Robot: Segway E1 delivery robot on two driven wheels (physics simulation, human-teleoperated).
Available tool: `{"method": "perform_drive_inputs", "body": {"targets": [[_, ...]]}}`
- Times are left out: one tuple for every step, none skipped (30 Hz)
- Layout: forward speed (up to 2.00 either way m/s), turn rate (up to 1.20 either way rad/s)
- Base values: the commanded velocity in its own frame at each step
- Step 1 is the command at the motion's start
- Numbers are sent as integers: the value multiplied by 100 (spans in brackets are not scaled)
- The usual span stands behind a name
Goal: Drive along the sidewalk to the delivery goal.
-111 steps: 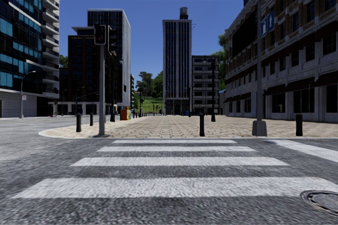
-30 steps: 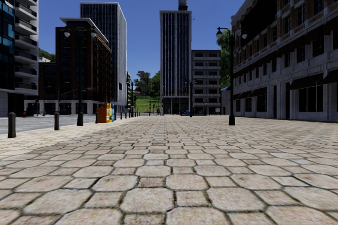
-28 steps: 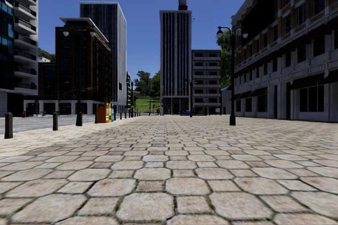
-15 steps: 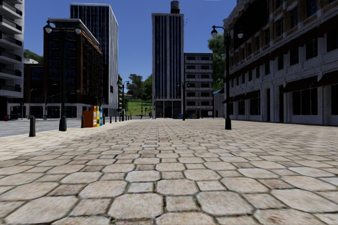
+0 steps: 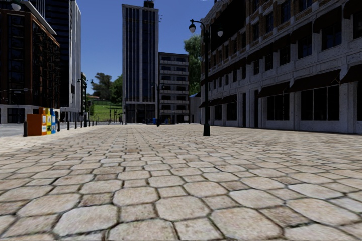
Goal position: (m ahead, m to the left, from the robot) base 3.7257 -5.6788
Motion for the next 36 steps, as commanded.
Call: {"method": "perform_drive_inputs", "body": {"targets": [[127, -80], [127, -81], [127, -81], [126, -82], [126, -82], [126, -82], [126, -82], [126, -82], [126, -82], [126, -82], [126, -82], [126, -82], [126, -82], [126, -81], [126, -81], [126, -81], [126, -81], [126, -81], [126, -81], [126, -81], [126, -81], [126, -81], [126, -81], [126, -81], [126, -81], [126, -81], [126, -81], [126, -81], [126, -81], [126, -81], [126, -81], [126, -81], [126, -81], [126, -81], [126, -81], [126, -81]]}}
